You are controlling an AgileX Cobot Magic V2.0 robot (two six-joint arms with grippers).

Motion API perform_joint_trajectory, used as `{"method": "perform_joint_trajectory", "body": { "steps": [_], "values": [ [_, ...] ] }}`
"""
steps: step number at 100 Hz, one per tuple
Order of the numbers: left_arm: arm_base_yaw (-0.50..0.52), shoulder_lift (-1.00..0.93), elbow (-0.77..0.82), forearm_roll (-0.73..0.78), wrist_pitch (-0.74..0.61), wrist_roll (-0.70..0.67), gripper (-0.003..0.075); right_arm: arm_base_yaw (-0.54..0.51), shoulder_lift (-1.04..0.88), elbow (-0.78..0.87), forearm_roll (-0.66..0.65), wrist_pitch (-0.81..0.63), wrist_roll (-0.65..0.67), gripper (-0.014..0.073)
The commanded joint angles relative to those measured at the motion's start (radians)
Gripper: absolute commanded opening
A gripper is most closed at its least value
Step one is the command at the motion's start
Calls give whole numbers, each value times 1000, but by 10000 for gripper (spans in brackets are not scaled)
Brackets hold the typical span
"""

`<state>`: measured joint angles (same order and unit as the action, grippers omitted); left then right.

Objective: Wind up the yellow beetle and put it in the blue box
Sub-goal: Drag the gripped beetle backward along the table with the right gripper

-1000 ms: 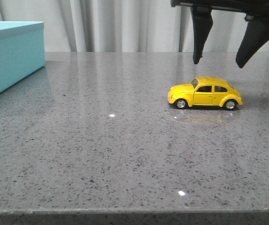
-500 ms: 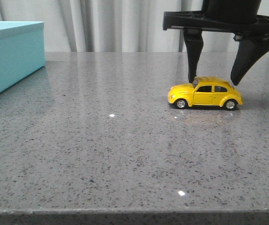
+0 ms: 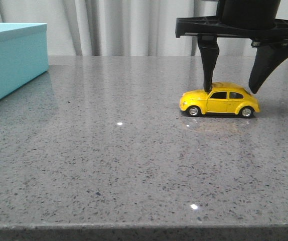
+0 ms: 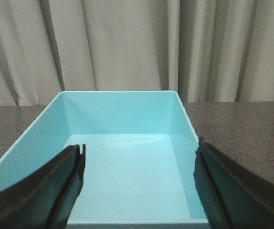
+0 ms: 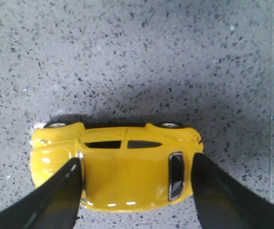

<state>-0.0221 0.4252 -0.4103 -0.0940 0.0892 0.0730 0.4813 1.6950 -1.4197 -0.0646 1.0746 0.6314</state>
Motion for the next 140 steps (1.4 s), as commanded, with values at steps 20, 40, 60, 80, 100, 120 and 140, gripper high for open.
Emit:
{"method": "perform_joint_trajectory", "body": {
  "steps": [20,40,60,80,100,120,140],
  "values": [
    [-6,13,-35,-7,-80,-9,473,-1,-28,-26,-22,8,2,486],
    [-6,13,-35,-7,-79,-9,473,-1,-9,-26,-22,14,2,486],
    [-6,13,-35,-7,-79,-9,473,-1,-9,-26,-49,22,1,486],
    [-6,13,-35,-7,-79,-9,473,-5,-9,-26,-92,53,1,486],
    [-6,13,-35,-7,-77,-9,473,-28,-20,2,-92,55,1,486],
    [-6,13,-35,-7,-77,-9,473,-84,-74,105,-92,3,1,486],
    [-6,13,-35,-7,-77,-9,473,-178,-124,176,-95,-21,-69,486]
  ]
}}
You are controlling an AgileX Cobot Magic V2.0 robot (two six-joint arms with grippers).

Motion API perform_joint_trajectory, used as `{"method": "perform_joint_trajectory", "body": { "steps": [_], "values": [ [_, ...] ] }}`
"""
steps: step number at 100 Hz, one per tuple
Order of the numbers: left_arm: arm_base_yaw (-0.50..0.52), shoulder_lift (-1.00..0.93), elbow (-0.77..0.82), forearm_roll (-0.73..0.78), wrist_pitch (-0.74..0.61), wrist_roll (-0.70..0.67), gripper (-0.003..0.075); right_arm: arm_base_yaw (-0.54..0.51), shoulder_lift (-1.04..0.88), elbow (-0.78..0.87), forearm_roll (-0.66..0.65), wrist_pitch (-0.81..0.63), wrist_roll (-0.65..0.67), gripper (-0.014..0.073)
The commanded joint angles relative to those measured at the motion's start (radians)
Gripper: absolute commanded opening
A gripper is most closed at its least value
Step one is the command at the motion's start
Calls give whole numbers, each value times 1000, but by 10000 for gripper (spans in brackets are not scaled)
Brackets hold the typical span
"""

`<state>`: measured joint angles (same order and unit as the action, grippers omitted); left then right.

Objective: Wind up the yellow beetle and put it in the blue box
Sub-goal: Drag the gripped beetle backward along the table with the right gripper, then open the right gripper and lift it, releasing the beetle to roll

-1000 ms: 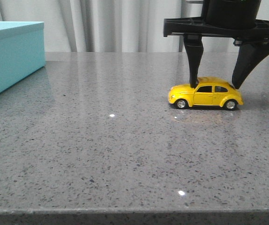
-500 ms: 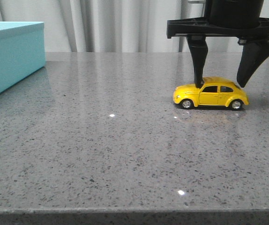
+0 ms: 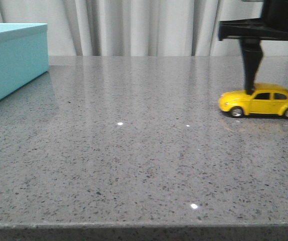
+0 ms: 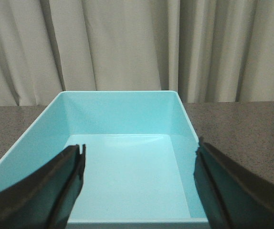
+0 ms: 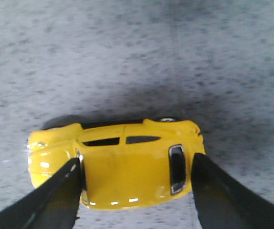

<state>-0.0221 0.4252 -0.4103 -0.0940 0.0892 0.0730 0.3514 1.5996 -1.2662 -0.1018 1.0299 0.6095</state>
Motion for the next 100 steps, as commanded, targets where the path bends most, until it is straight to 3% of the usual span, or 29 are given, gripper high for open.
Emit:
{"method": "perform_joint_trajectory", "body": {
  "steps": [1,29,100],
  "values": [
    [-6,13,-35,-7,-77,-9,473,-51,-29,26,-58,23,-48,486],
    [-6,13,-35,-7,-75,-9,473,-67,-56,16,-51,-36,-81,486],
    [-6,13,-35,-7,-75,-9,473,-57,-422,-18,-23,-92,-121,486]
  ]
}}
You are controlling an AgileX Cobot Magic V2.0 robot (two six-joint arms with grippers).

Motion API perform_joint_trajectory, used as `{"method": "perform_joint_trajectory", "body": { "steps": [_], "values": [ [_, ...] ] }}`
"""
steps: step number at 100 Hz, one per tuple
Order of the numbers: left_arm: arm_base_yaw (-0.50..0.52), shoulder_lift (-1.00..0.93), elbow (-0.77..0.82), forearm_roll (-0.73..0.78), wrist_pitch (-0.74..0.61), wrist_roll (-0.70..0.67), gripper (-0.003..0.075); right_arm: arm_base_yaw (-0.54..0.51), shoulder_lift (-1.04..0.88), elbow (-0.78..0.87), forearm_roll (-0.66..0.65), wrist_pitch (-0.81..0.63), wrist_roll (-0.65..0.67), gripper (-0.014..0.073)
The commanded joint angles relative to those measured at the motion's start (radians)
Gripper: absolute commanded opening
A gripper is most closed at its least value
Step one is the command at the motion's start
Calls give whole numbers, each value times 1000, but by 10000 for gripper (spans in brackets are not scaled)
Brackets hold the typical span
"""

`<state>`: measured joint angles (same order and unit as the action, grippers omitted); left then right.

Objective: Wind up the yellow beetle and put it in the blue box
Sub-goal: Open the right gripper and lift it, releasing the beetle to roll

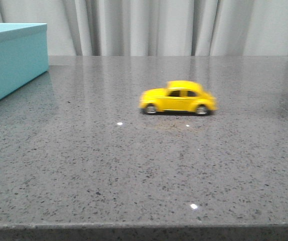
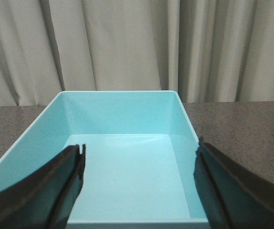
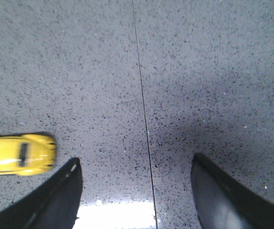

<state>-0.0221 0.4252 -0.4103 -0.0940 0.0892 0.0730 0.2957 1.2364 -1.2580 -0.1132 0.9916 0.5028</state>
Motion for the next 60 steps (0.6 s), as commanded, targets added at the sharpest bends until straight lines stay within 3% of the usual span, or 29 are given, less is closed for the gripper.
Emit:
{"method": "perform_joint_trajectory", "body": {
  "steps": [1,40,60],
  "values": [
    [-6,13,-35,-7,-75,-9,473,-1,-61,-25,-12,-55,-14,486],
    [-6,13,-35,-7,-73,-9,473,-1,-261,112,-12,-278,-14,486],
    [-6,13,-35,-7,-73,-9,473,-1,-344,181,-12,-322,-14,486]
  ]
}}
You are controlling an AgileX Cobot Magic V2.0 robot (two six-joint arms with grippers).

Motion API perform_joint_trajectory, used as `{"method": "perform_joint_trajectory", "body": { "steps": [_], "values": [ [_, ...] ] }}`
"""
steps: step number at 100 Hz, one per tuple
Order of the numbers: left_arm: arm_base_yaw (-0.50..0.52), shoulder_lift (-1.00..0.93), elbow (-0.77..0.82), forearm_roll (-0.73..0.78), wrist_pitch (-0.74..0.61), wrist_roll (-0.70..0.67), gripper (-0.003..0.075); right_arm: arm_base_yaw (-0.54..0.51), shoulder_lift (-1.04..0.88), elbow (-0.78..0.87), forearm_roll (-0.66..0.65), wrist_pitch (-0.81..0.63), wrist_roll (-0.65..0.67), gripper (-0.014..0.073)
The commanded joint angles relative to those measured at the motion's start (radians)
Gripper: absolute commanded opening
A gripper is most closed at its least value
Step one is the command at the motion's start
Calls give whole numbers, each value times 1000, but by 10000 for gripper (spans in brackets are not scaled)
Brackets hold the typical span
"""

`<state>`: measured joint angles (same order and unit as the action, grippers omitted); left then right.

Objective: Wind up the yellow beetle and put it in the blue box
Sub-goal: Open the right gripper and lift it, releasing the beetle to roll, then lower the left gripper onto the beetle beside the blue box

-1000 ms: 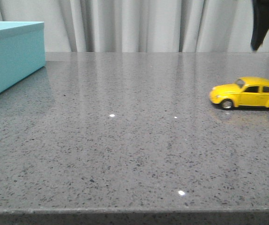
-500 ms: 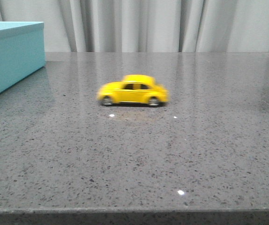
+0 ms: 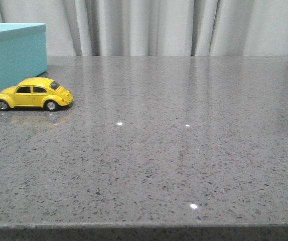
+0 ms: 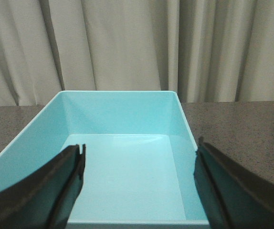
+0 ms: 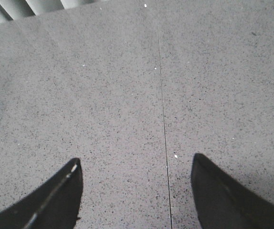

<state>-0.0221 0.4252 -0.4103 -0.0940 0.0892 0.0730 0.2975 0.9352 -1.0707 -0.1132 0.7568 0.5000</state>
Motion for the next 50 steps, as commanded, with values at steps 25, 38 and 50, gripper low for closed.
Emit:
{"method": "perform_joint_trajectory", "body": {
  "steps": [25,38,50],
  "values": [
    [-6,13,-35,-7,-71,-9,473,-3,-113,34,-12,-98,-12,486],
    [-6,17,-62,-7,-24,-9,473,-3,-139,35,-12,-98,-12,486],
    [-6,54,-118,-7,46,-7,473,-3,-151,35,-12,-98,-12,486]
  ]
}}
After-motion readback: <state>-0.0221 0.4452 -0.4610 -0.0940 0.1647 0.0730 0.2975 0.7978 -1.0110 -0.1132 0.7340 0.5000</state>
